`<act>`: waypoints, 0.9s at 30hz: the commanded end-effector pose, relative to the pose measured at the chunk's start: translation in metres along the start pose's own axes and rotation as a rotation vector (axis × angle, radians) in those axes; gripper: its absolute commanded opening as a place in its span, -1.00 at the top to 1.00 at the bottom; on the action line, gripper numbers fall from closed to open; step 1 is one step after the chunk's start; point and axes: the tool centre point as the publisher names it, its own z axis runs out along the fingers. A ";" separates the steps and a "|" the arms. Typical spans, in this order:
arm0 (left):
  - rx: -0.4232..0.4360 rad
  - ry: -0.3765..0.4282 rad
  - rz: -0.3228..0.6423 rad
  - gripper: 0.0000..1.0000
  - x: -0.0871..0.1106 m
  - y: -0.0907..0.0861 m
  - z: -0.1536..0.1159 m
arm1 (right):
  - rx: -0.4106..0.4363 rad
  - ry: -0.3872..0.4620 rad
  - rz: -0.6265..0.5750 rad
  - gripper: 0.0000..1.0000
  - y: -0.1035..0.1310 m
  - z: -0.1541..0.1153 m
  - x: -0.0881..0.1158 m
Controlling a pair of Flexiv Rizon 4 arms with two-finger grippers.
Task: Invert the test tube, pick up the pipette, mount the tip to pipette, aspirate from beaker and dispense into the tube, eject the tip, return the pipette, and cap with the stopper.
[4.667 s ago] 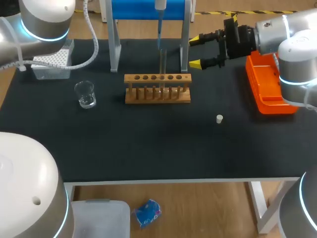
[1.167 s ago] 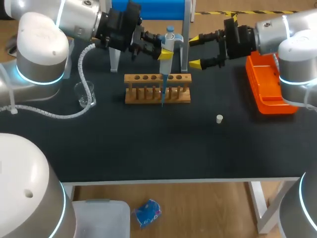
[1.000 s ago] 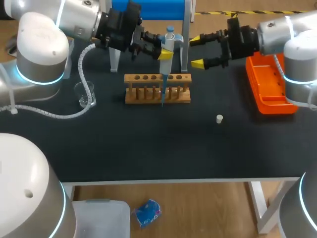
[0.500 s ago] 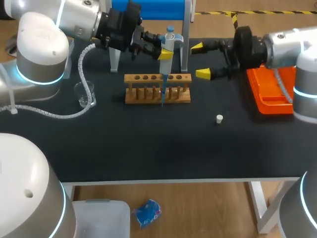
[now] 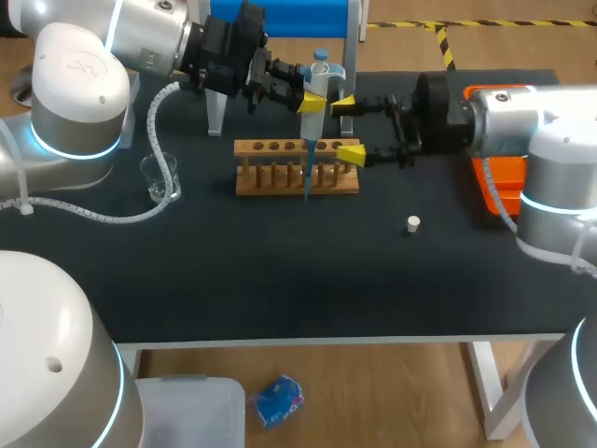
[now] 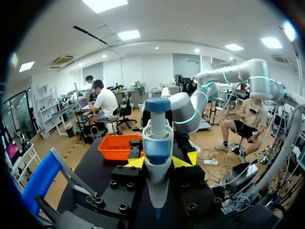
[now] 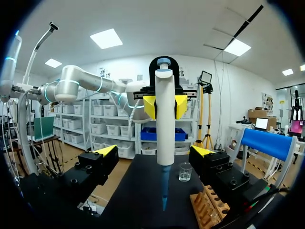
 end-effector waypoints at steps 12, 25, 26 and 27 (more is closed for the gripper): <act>-0.015 -0.056 -0.036 1.00 0.001 -0.002 -0.001 | 0.000 0.002 0.002 -1.00 0.000 0.014 -0.009; -0.024 -0.122 -0.088 1.00 0.000 0.000 -0.003 | -0.016 0.019 -0.008 -1.00 0.000 0.012 -0.014; -0.013 -0.131 -0.086 1.00 0.000 0.000 -0.002 | -0.018 0.020 -0.008 -1.00 0.000 0.012 -0.014; -0.004 -0.131 -0.080 1.00 0.001 0.000 -0.002 | -0.019 0.021 -0.009 -1.00 0.000 0.012 -0.014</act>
